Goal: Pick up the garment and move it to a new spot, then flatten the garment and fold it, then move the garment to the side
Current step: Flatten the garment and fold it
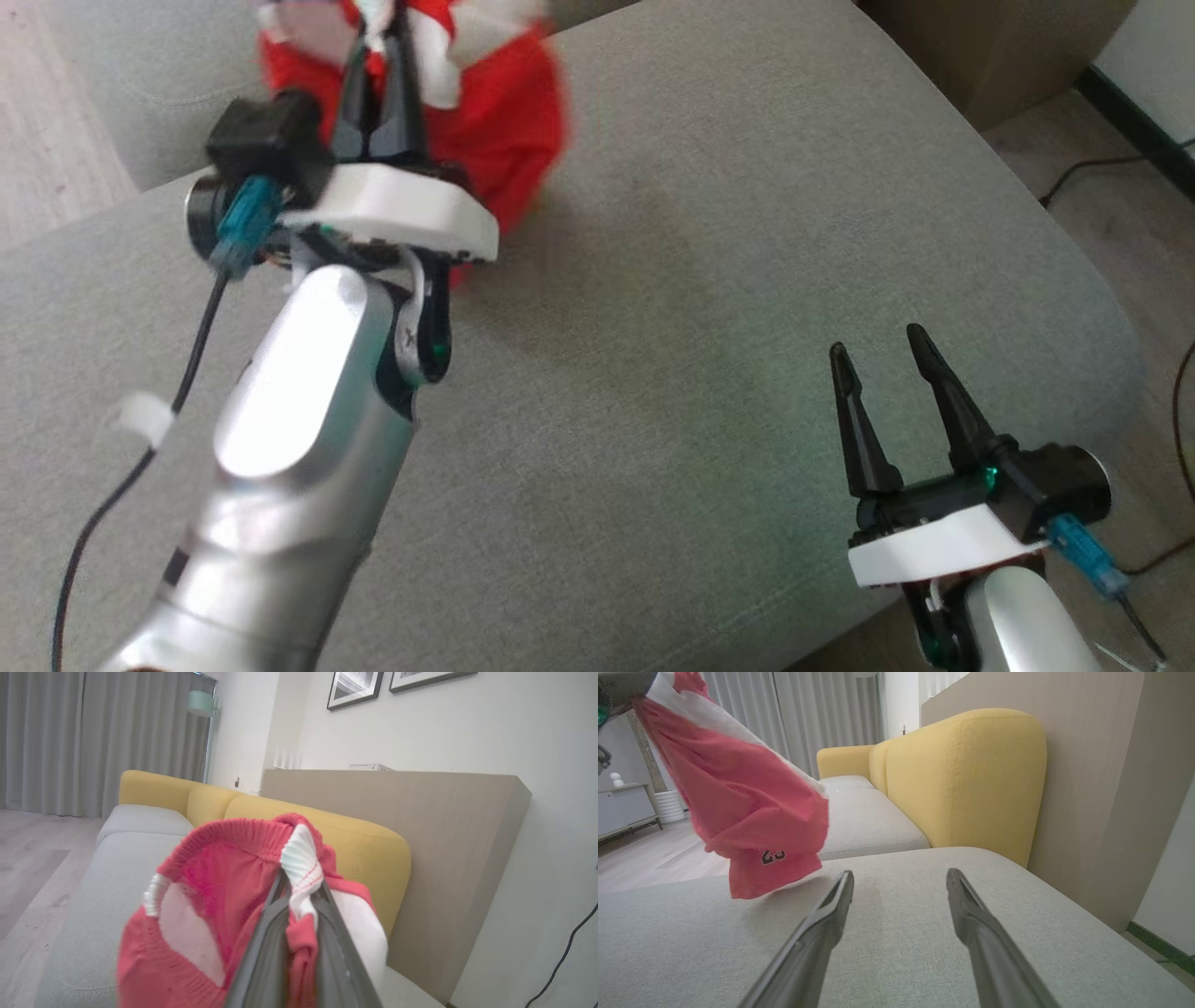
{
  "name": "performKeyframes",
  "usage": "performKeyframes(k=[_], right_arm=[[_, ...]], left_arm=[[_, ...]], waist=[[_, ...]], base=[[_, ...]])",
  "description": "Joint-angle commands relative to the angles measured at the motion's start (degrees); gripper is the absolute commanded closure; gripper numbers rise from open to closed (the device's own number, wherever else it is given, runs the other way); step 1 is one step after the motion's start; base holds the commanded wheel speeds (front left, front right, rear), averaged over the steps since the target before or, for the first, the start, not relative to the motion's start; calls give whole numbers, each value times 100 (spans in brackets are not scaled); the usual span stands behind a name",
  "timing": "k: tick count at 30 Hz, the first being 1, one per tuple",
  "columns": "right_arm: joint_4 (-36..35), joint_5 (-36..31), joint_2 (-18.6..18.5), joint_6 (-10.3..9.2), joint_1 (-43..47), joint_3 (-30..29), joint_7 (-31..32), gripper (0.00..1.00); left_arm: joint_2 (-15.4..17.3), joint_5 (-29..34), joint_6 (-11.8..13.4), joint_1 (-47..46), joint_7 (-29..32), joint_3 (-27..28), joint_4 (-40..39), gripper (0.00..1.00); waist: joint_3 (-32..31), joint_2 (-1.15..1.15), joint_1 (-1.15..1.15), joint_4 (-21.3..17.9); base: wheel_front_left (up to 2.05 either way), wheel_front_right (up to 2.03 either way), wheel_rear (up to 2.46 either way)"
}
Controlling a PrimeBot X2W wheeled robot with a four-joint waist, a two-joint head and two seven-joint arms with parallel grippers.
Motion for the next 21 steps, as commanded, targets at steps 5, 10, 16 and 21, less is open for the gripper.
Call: performKeyframes(k=[5,10,16,21], right_arm=[[-179,-8,-16,44,4,105,-62,0],[-180,-22,-16,44,-15,90,-62,0],[-182,-48,-16,44,-53,60,-62,0],[-176,-100,-16,44,-13,15,-62,0]], left_arm=[[70,-130,34,776,-618,244,-202,100],[99,-137,-61,1581,-891,135,239,100],[108,-185,-272,2426,-1082,200,658,100],[158,-127,-303,3119,-1106,755,344,0]], waist=[[52,0,0,221],[129,0,0,385],[180,0,0,573],[182,0,0,728]], base=[[0,0,0],[0,0,0],[0,0,0],[0,0,0]])
